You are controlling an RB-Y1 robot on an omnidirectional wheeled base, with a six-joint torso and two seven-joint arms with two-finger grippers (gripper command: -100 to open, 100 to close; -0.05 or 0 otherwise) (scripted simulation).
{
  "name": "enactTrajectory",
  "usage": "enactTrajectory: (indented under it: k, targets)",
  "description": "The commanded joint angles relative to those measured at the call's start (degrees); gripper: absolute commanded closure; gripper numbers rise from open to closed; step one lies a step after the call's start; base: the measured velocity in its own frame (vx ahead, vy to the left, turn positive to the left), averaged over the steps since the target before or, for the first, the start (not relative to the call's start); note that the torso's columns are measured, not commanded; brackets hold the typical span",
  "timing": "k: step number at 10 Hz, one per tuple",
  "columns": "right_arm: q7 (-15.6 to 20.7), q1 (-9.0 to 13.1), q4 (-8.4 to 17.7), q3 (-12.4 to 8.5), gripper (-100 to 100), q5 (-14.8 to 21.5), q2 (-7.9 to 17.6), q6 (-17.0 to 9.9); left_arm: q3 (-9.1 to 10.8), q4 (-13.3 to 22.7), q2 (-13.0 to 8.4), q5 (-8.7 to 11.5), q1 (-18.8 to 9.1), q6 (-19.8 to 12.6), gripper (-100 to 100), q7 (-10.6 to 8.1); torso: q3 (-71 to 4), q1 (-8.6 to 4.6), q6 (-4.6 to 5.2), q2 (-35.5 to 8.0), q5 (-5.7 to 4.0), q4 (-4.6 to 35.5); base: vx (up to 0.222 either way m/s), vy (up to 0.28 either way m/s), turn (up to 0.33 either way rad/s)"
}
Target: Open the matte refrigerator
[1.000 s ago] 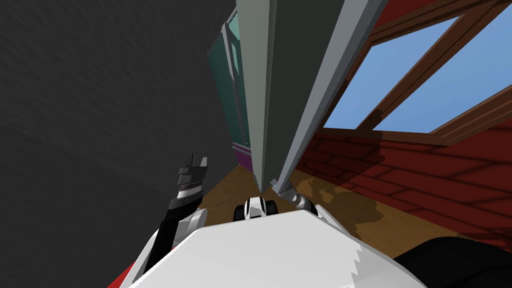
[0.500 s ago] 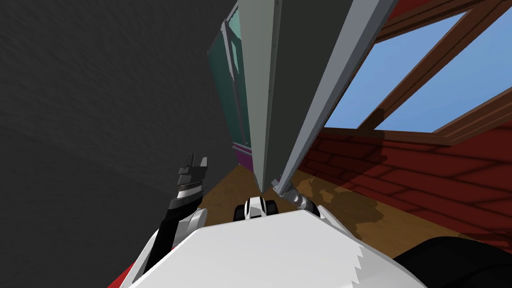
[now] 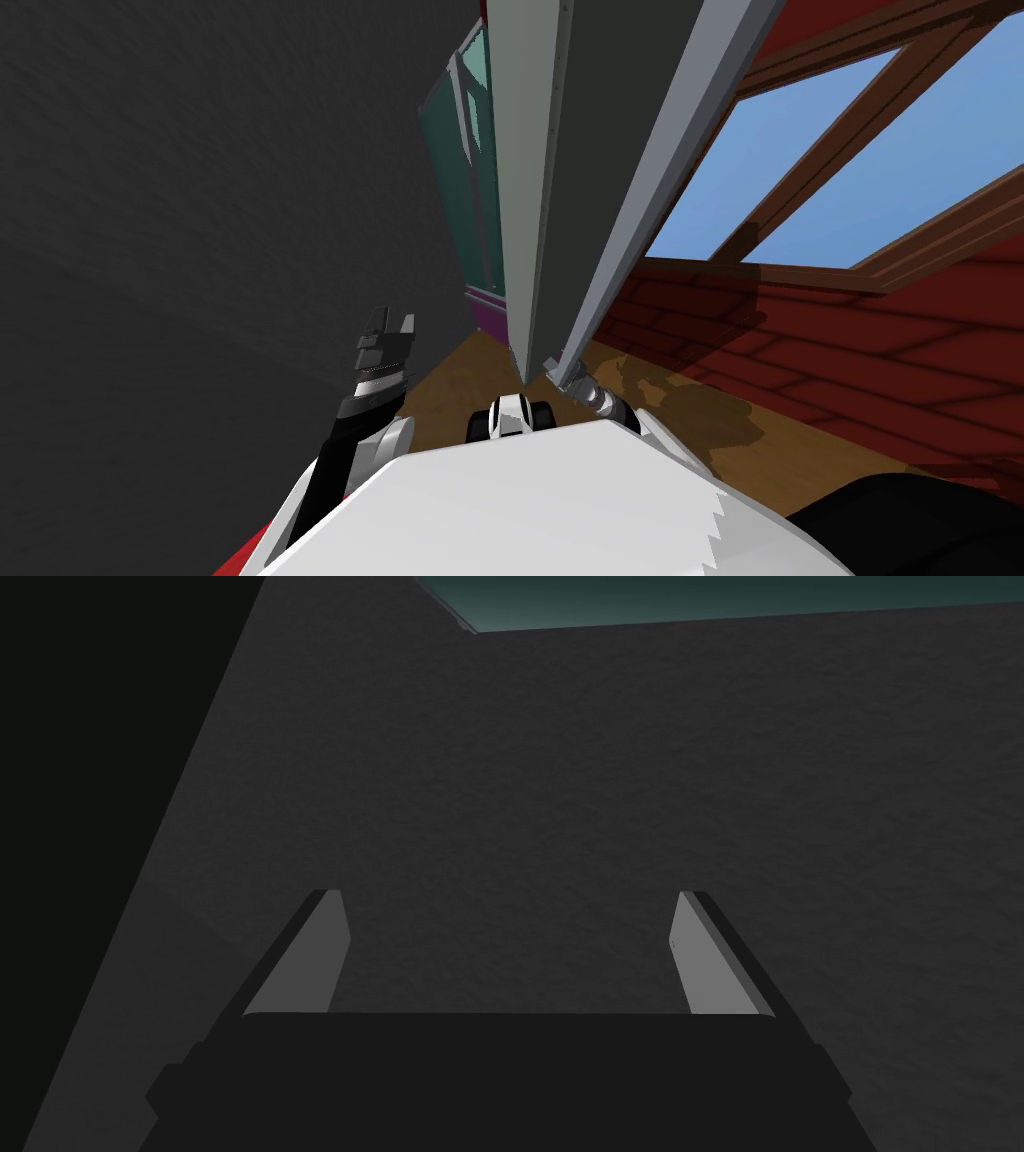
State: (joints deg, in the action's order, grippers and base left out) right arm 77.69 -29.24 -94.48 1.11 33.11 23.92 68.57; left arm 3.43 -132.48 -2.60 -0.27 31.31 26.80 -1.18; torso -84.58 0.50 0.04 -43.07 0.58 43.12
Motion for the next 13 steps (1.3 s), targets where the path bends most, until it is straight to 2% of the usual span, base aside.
enactTrajectory:
  k: [1,4,8,13]
  targets:
    - [-1.9,0.7,-2.4,-1.1,-100,-1.4,0.9,-0.2,0.0,0.0,0.0,0.0,0.0,0.0,0,0.0,0.0,-0.02,0.04,0.0,0.05,0.0,-0.02,0.021,-0.014]
    - [-1.9,0.7,-2.4,-1.1,-100,-1.4,0.9,-0.2,0.0,0.0,0.0,0.0,0.0,0.0,0,0.0,0.0,-0.03,0.02,0.0,0.07,0.1,-0.004,0.003,-0.003]
    - [-3.6,0.8,-4.0,-1.9,-100,-2.0,1.9,-1.1,0.0,0.0,0.0,0.0,0.0,0.0,0,0.0,-0.1,0.11,-0.02,-0.2,0.23,0.4,-0.008,0.01,-0.003]
    - [-3.6,0.8,-4.0,-1.9,-100,-2.0,1.9,-1.1,0.0,0.0,0.0,0.0,0.0,0.0,0,0.0,-0.1,0.14,0.01,-0.3,0.4,0.6,-0.002,0.002,-0.002]
